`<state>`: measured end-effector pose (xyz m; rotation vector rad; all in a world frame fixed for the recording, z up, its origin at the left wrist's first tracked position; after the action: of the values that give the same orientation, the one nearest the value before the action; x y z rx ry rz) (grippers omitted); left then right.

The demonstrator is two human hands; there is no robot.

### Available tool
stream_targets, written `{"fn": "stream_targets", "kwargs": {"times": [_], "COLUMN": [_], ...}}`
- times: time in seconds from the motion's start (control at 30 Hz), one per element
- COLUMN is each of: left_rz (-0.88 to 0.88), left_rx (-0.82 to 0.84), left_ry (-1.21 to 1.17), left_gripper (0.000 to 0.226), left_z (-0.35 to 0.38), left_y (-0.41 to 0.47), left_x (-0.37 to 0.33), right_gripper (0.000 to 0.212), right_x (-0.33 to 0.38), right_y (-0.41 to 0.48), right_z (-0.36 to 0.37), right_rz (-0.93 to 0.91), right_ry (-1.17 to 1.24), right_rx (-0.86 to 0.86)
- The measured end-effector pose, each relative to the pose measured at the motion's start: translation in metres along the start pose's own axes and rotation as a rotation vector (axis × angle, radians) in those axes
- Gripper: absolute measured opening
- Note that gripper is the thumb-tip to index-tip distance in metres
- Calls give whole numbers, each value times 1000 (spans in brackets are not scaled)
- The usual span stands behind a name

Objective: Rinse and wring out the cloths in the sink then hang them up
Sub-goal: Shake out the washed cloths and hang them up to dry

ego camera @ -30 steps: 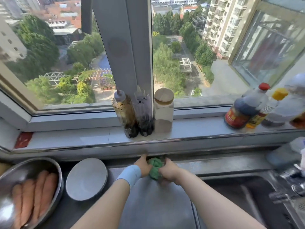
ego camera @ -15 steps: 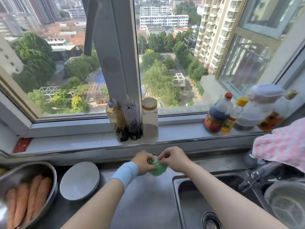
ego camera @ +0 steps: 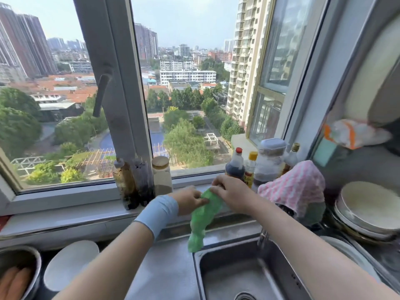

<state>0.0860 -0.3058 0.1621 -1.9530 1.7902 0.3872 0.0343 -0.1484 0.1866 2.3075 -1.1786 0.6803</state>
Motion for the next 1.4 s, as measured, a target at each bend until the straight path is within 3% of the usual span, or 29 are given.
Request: {"fn": "stream_targets", "kwargs": {"times": [0.1,0.2,0.27,0.33,0.43,0.53,0.63,0.77,0.83,0.9,0.97,1.07,1.23,1.3,1.4], "left_rz": [57,119,144,124,31,-1,95,143,181,241,288,242,73,39,54], "left_rx": [-161,-284,-332,-327,-289,-406,-488,-429,-425,-505,-582,-614,-413,-377,-465], "left_ry": [-210,-399,-386,-362,-329,-292,-303,-603,-673,-618,-582,-668,-980,-1053,-1082], "left_gripper": [27,19,20,19,28,45,55,41,27,25,20,16,23,22,8], "left_z": [-21,-42,-56,-66,-78,-94,-104,-115,-126,-137,-144,-149,-151,-151,-154], "left_y": [-2,-7,-6,-5,-4,-8,-14,-18,-22,-26,-29,-28,-26,-24,-22], "left_x": [-26,-49,-60,-69,-72,-75,-91,-115,-118,-117,-118,-118,-107,-104,-107], "right_gripper": [18,38,23,20,39,48,46,61,57,38,29,29,34,37,33], "right_x": [1,-2,-8,-8,-14,-21,-14,1,1,-1,-4,-1,-4,-8,-19], "right_y": [-4,-12,-17,-21,-22,-22,-22,-20,-20,-20,-18,-19,-24,-25,-24], "right_z": [-31,-68,-88,-108,-133,-153,-158,-165,-170,-178,-184,-187,-193,-199,-206], "right_rz": [-12,5,36,51,105,207,222,116,83,76,117,154,170,198,304], "right_ry": [75,100,113,122,144,229,453,436,349,324,504,804,820,900,969], "right_rx": [-78,-29,23,21,-46,-136,-112,-71,-82,-182,-243,-192,-173,-238,-430]}}
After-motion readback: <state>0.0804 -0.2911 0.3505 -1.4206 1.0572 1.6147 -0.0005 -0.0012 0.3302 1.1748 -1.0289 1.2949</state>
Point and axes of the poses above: each hand's wrist, its own y-axis towards the middle knuckle, its own z-axis out of the palm, x = y × z, the point moved 3 cm from there along y, towards the middle knuckle, and after that the axes turned 10 degrees about -x, right-handed, at the moved point
